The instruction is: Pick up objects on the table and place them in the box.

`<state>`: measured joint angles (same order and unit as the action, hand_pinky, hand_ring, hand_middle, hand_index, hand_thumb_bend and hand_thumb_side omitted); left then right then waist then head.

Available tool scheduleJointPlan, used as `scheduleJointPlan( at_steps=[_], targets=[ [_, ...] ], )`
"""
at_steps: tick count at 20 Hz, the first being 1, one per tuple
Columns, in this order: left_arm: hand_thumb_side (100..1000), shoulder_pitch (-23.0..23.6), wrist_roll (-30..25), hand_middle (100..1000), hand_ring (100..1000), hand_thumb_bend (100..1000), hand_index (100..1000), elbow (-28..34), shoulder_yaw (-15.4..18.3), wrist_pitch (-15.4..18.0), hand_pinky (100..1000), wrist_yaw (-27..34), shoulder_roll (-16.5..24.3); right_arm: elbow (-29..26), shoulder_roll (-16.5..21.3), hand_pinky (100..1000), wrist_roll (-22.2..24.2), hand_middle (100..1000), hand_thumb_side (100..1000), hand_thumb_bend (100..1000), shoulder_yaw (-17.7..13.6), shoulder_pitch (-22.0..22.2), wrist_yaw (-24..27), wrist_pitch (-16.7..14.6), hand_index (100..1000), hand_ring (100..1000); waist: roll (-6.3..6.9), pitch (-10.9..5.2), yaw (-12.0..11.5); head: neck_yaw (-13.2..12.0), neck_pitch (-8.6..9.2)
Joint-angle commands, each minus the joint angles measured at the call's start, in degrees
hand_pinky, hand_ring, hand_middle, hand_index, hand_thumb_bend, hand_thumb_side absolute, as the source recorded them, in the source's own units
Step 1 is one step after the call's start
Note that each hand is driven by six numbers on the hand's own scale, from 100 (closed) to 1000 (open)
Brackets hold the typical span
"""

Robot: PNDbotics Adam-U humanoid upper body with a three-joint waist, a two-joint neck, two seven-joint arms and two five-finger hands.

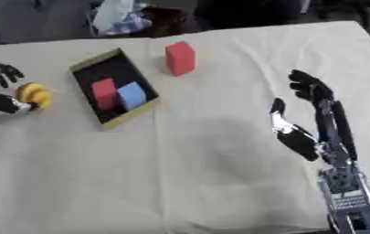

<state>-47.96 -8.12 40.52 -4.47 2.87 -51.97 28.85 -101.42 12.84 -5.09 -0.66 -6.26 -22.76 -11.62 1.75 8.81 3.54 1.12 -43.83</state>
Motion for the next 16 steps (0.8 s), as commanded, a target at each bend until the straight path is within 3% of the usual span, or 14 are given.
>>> scheduleJointPlan(
  at_steps=[1,5,8,10,12,13,16],
  targets=[
    [301,-1.52,1.12,650,640,545,793,-0.68,0.85,-0.55,711,0.45,0.43,-0.74,0.40,823,-0.06,810,210,100,-0.16,-0.63,0.27,-0.16,898,822,-0.24,-0.76,0.13,0.00,-0.29],
    [229,-1.42,2.16,618,609,445,763,-1.65,1.09,-0.38,687,1.82,-0.54,-0.75,0.35,823,-0.05,810,217,100,-0.09,-0.80,0.33,-0.18,898,822,-0.41,-0.52,0.45,-0.05,-0.29],
    [100,-1.40,2.66,539,532,267,690,-1.73,0.98,0.03,631,2.56,-0.80,-0.75,0.37,824,-0.12,810,216,100,-0.13,-0.85,0.36,-0.16,898,822,-0.56,-0.45,0.53,-0.10,-0.29],
    [100,-1.40,3.16,495,484,212,648,-1.31,0.91,0.23,592,3.22,-0.70,-0.74,0.38,824,-0.16,810,218,100,-0.15,-0.87,0.37,-0.15,898,822,-0.62,-0.44,0.49,-0.11,-0.29],
    [100,-1.36,3.50,495,484,212,648,-0.95,0.79,0.26,592,3.76,-0.57,-0.73,0.38,824,-0.19,810,218,100,-0.15,-0.89,0.39,-0.14,898,822,-0.63,-0.43,0.47,-0.10,-0.29],
    [100,-1.50,3.64,432,412,147,576,-0.38,0.68,0.50,525,4.04,-0.29,-0.72,0.37,824,-0.19,810,221,100,-0.15,-0.89,0.39,-0.14,898,821,-0.60,-0.48,0.39,-0.06,-0.29],
    [100,-1.66,3.09,417,398,145,560,2.02,0.19,1.10,512,5.13,0.99,-0.69,0.39,824,-0.20,810,222,100,-0.16,-0.90,0.39,-0.13,898,821,-0.54,-0.59,0.27,0.08,-0.29]
  ],
)
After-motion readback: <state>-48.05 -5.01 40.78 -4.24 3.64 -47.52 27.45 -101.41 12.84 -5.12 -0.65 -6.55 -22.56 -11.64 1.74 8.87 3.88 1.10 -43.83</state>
